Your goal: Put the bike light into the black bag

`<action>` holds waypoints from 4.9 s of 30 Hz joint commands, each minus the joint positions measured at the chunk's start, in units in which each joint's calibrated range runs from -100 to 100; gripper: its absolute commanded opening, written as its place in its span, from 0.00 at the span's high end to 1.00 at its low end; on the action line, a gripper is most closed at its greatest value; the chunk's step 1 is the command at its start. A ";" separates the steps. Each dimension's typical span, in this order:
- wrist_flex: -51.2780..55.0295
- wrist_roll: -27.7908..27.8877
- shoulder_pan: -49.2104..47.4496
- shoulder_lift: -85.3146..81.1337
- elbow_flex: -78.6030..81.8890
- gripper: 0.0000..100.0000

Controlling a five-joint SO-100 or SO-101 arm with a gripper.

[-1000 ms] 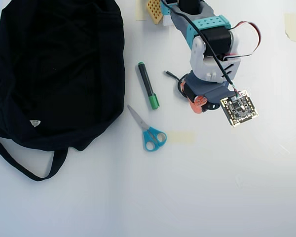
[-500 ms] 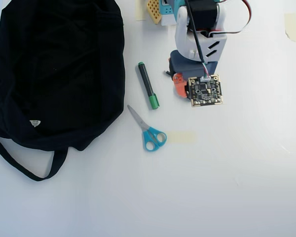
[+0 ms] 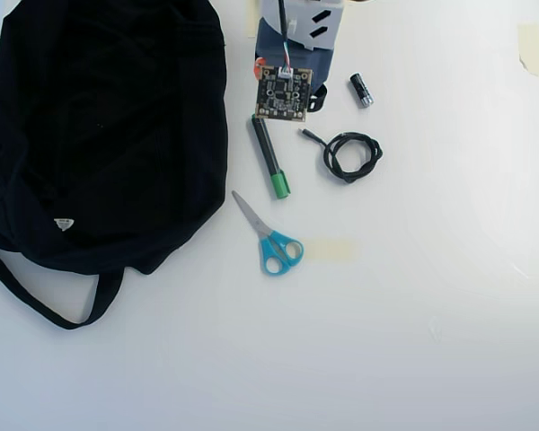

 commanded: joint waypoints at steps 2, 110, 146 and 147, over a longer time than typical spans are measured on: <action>0.51 -0.23 6.47 -8.75 6.56 0.98; -24.64 4.75 -12.67 -85.84 89.94 0.98; -26.27 4.80 -11.78 -85.60 98.65 0.98; -26.27 4.80 -11.78 -85.60 98.65 0.98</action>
